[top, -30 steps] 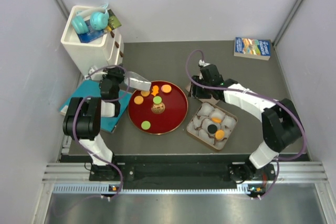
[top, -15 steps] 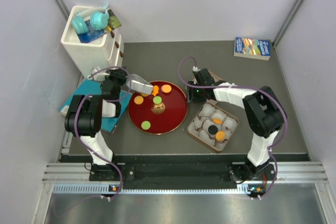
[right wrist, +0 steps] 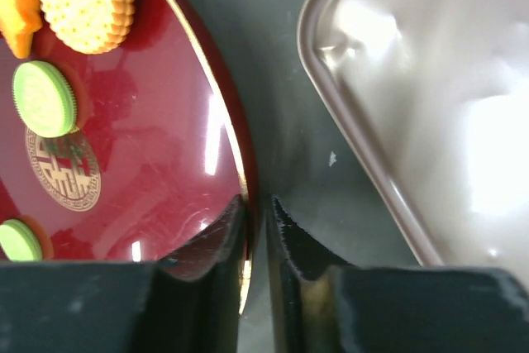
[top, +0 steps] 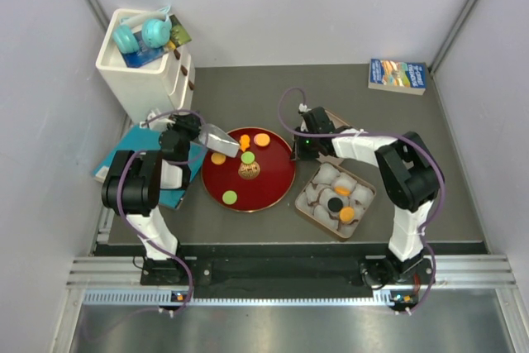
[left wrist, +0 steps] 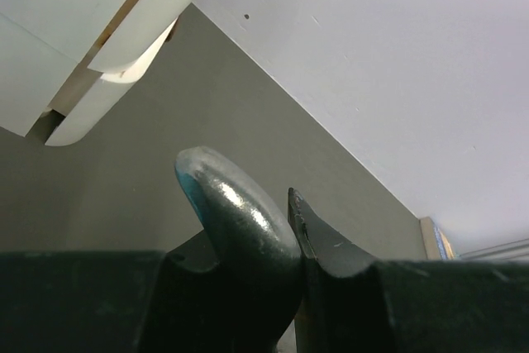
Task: Pack the cookies
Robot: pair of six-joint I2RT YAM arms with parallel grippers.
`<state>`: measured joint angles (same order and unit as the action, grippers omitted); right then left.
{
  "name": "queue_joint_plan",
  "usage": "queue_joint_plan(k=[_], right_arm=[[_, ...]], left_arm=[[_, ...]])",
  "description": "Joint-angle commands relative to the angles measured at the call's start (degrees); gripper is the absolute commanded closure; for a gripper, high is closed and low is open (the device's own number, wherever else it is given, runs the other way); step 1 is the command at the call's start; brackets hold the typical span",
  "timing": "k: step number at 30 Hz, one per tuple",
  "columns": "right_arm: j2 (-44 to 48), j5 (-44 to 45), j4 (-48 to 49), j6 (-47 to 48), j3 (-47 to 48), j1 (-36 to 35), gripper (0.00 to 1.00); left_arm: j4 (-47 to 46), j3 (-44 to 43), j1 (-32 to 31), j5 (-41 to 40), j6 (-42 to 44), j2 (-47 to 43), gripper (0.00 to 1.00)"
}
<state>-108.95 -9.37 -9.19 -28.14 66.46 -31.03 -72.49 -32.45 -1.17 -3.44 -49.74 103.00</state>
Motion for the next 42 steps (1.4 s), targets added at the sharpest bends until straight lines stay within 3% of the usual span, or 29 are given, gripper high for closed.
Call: queue_joint_plan(k=[1, 5, 17, 25, 42], right_arm=[[-0.39, 0.49, 0.23, 0.28, 1.75, 0.35, 0.9], [0.14, 0.66, -0.3, 0.54, 2.19, 0.35, 1.0], [0.49, -0.39, -0.21, 0.46, 2.45, 0.27, 1.0], [0.14, -1.18, 0.05, 0.37, 2.1, 0.0, 1.0], [-0.3, -3.11, 0.93, -0.34, 2.19, -0.35, 1.0]], left_arm=[[-14.79, -0.51, -0.06, 1.68, 3.4, -0.7, 1.0], [-13.56, -1.12, -1.64, 0.99, 9.03, -1.31, 1.0], [-8.99, -2.8, -9.37, -6.04, 25.03, -1.49, 1.0], [-12.68, -4.38, -12.19, -11.32, 24.52, 3.52, 1.0], [-21.2, -5.26, -19.39, -9.04, 18.36, 13.27, 1.0]])
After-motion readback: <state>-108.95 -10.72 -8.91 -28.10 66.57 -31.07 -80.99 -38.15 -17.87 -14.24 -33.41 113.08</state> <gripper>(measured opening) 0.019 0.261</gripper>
